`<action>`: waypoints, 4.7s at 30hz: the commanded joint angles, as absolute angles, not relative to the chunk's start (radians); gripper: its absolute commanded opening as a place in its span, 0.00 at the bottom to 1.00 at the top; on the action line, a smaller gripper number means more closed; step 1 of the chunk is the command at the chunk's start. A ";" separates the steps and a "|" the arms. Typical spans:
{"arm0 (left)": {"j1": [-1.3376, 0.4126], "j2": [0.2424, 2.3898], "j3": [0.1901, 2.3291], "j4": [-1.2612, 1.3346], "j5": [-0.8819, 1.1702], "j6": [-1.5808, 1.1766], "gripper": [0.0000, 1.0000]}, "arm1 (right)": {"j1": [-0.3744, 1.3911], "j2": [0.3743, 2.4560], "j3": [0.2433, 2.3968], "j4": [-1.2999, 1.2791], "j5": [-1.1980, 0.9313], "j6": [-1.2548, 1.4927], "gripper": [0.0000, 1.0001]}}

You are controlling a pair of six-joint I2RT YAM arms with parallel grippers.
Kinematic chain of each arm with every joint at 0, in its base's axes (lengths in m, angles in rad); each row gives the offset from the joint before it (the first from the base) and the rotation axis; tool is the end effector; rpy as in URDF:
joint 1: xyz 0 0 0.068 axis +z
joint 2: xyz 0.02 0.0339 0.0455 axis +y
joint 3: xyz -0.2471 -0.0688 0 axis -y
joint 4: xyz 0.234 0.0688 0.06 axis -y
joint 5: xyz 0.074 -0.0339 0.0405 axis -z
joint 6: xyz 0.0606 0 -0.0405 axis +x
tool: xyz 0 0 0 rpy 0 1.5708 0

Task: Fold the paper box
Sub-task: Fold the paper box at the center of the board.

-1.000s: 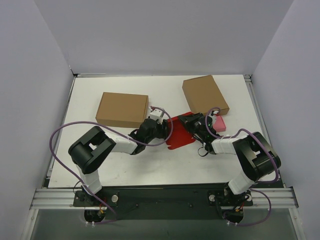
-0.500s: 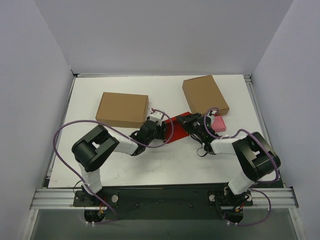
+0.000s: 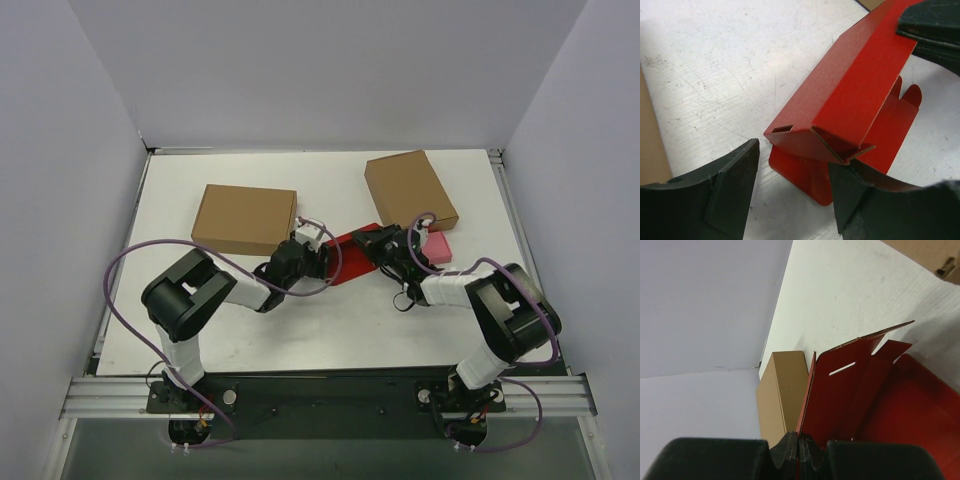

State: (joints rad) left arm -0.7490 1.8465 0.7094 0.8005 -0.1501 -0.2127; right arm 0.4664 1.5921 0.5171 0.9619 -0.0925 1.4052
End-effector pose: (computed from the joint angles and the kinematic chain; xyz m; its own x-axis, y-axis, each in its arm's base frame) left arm 0.2745 -0.2429 0.1199 -0.3567 0.0467 -0.9330 0.5060 0.8492 -0.1510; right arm 0.2858 0.1502 0.1681 -0.5391 0.8281 -0.1535 0.0121 0.1899 0.9817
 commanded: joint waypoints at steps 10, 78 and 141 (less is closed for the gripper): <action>-0.680 1.815 0.721 0.917 -0.002 -0.222 0.70 | 0.479 1.551 0.638 0.667 -0.040 1.368 0.00; -0.506 1.675 1.080 -0.142 0.953 -0.006 0.13 | 0.574 1.127 1.204 -0.550 -0.284 0.092 0.64; -0.578 1.603 1.075 0.163 0.528 -0.173 0.45 | 0.779 1.391 1.028 -0.295 0.137 -0.267 0.00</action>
State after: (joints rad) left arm -0.5552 1.5742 1.0260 0.1154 0.5808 -0.1635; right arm 0.7734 1.3895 1.0386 -0.3099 0.0990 -0.2642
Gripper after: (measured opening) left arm 0.494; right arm 0.042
